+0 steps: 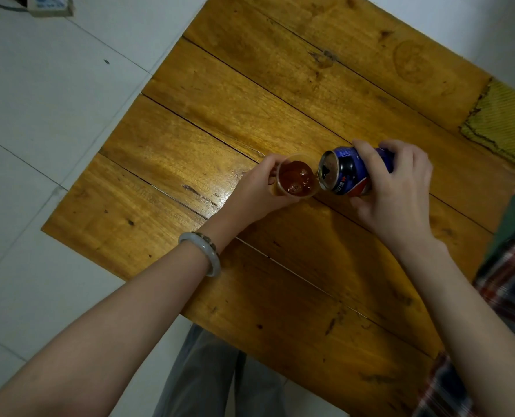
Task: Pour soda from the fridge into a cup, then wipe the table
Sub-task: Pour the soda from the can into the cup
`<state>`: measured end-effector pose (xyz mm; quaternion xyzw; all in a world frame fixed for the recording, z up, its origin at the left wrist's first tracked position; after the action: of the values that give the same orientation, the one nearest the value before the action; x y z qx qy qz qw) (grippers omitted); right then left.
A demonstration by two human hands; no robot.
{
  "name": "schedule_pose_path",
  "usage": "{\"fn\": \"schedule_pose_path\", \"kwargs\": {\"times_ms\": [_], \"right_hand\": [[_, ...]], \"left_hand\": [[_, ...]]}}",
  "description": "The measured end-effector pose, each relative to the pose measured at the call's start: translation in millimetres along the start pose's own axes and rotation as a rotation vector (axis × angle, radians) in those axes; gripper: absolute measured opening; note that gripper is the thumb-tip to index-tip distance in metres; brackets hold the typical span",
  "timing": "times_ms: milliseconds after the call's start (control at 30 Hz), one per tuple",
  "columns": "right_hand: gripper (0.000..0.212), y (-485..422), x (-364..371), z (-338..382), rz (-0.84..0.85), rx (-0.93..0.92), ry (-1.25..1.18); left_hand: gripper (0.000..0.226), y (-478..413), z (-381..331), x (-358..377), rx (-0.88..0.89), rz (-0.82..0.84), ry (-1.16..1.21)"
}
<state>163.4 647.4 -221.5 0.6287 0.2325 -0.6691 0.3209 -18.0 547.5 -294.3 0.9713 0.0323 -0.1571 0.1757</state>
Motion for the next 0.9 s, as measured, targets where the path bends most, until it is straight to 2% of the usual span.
{"fn": "schedule_pose_path", "kwargs": {"times_ms": [567, 900], "right_hand": [[0.078, 0, 5, 0, -0.01, 0.02, -0.035], [0.078, 5, 17, -4, -0.008, 0.163, -0.475]], "left_hand": [[0.056, -1, 2, 0, 0.009, 0.001, -0.004], [0.055, 0, 0, -1, 0.015, -0.011, -0.027]]}}
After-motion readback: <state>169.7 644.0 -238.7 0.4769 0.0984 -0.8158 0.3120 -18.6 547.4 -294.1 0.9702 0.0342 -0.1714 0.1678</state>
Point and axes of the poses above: each hand's wrist, its own y-axis away from the middle knuckle, its own x-axis out of the palm, z = x × y, the point moved 2 cm from there along -y, towards the middle knuckle, and after that the axes turned 10 degrees about z, right-handed, at the moved point
